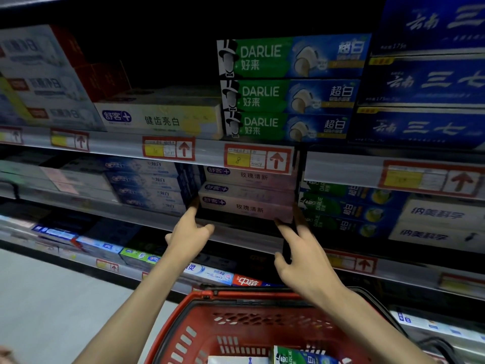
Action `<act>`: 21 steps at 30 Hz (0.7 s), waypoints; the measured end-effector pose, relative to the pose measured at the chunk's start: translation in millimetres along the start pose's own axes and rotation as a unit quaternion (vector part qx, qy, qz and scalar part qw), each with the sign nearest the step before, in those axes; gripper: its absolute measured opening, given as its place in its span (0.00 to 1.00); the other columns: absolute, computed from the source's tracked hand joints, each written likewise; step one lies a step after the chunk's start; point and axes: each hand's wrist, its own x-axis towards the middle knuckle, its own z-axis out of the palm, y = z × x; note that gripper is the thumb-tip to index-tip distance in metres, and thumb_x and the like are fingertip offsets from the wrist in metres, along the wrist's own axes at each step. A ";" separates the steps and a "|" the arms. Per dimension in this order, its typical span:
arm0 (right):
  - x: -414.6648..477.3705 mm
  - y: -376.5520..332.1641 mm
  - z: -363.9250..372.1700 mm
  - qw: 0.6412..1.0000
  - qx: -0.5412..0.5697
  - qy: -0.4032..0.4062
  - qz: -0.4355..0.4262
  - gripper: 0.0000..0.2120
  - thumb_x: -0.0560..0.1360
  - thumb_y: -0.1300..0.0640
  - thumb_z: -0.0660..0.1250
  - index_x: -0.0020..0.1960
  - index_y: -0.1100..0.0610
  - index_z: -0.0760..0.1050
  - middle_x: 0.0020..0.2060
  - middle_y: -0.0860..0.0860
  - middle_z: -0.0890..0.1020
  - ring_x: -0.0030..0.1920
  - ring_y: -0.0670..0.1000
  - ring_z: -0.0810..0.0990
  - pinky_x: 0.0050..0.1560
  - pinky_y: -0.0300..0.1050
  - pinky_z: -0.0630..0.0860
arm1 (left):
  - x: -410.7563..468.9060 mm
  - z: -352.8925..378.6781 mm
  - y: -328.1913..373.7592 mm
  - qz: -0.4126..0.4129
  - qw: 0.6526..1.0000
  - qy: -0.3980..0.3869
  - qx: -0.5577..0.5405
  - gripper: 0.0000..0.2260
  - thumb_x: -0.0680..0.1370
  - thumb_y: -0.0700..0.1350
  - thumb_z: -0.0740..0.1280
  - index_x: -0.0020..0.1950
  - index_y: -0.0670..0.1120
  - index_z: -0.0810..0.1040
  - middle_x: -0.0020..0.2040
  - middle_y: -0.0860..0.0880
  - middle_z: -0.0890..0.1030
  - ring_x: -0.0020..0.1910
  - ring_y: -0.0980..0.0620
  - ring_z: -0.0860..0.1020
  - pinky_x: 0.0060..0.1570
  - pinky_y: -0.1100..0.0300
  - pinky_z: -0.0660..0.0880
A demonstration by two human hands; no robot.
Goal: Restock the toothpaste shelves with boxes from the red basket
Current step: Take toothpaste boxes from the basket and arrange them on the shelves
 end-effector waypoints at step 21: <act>-139.7 22.3 -93.6 0.912 0.363 -0.032 0.190 0.11 0.77 0.60 0.72 0.58 0.50 0.84 0.56 0.51 0.85 0.57 0.48 0.83 0.60 0.49 0.78 | -157.3 -10.7 18.4 -0.099 0.906 -0.121 -0.393 0.14 0.83 0.50 0.62 0.64 0.50 0.82 0.58 0.50 0.86 0.60 0.49 0.82 0.57 0.49 0.73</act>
